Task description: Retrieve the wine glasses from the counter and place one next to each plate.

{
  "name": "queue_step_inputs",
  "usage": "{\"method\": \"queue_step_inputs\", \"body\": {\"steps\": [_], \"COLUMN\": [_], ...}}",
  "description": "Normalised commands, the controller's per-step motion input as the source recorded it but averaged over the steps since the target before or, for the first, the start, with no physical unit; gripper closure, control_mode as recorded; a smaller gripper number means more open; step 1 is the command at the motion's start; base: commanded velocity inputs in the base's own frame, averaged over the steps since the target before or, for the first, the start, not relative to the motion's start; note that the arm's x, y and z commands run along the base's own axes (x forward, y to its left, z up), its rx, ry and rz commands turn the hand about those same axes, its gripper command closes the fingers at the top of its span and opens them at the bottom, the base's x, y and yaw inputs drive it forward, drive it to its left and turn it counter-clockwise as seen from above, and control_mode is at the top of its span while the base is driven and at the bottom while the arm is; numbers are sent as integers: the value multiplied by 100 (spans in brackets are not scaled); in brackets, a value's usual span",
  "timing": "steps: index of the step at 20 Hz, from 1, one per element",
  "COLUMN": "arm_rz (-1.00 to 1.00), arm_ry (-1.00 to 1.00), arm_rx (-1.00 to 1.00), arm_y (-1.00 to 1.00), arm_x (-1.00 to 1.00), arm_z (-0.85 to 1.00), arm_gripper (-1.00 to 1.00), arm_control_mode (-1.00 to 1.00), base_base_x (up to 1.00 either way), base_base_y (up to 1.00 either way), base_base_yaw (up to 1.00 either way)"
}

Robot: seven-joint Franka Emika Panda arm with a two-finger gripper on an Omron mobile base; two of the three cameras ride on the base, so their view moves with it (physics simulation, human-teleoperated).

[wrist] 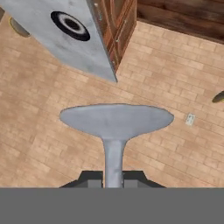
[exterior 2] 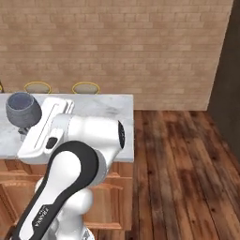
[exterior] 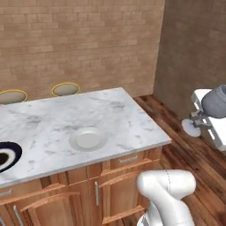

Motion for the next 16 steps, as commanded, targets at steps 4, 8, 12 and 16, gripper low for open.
{"method": "queue_step_inputs", "body": {"steps": [4, 8, 12, 16], "arm_rz": [0, 0, 0, 0], "arm_ry": [0, 0, 0, 0], "arm_rx": [0, 0, 0, 0], "arm_y": [0, 0, 0, 0], "arm_x": [0, 0, 0, 0], "arm_z": [0, 0, 0, 0], "arm_gripper": [100, 100, 100, 100], "arm_control_mode": [100, 100, 100, 100], "base_base_x": [18, 52, 64, 87], "base_base_y": [46, 0, -6, 4], "base_base_yaw": [53, 47, 6, -15]}}
